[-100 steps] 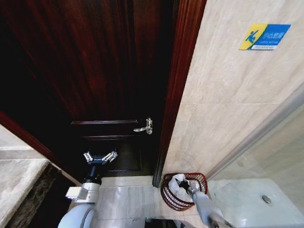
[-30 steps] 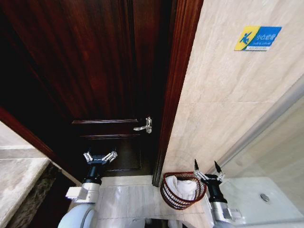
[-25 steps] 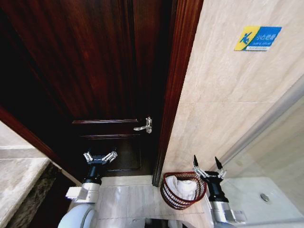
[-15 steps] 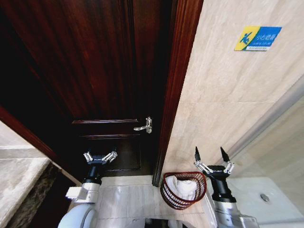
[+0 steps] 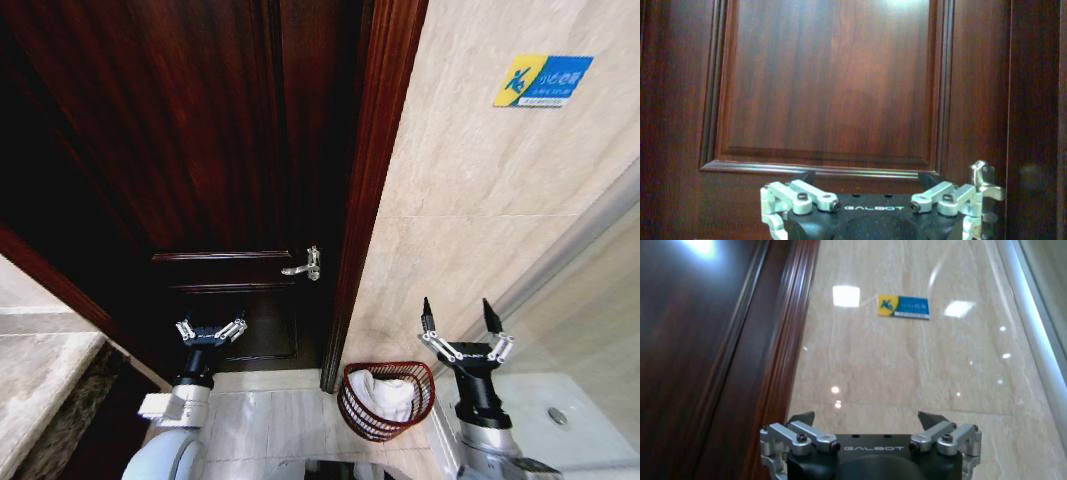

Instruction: Discard the used towel into the hamper.

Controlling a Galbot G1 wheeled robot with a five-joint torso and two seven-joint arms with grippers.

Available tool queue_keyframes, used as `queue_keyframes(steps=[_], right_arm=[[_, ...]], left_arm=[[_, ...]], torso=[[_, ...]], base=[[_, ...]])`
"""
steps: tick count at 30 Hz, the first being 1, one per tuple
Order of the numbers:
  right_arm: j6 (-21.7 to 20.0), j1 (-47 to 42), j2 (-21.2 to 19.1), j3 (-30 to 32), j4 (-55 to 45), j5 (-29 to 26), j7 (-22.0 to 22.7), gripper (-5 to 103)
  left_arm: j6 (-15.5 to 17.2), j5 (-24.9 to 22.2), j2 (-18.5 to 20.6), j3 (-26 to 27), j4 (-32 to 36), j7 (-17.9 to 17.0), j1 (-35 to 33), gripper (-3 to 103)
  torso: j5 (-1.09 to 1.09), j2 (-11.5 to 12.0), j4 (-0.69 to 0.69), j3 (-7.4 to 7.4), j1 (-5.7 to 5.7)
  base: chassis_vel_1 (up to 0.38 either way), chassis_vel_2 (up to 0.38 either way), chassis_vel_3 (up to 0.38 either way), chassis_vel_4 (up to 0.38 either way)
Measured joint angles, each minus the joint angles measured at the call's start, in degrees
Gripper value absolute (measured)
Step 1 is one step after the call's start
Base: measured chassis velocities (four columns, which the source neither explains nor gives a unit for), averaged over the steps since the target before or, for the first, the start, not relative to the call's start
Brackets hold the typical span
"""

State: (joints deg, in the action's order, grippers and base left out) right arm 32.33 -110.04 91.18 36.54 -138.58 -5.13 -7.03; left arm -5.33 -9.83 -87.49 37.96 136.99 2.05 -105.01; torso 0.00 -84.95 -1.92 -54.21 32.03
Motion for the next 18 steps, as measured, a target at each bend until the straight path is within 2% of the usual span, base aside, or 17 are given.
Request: queue_keyframes(steps=[9,18], right_arm=[[0.5,0.0,0.0,0.1,-0.1,-0.4,-1.3,100],[0.9,0.1,0.1,0.0,0.7,-0.5,-2.1,100]], left_arm=[[0.0,0.0,0.0,0.0,0.0,0.0,0.0,100],[0.0,0.0,0.0,0.0,0.0,0.0,0.0,100]], torso=[[0.00,0.0,0.00,0.00,0.01],[0.00,0.0,0.00,0.00,-0.01]], base=[[0.010,-0.010,-0.005,0.017],[0.084,-0.091,-0.085,0.084]])
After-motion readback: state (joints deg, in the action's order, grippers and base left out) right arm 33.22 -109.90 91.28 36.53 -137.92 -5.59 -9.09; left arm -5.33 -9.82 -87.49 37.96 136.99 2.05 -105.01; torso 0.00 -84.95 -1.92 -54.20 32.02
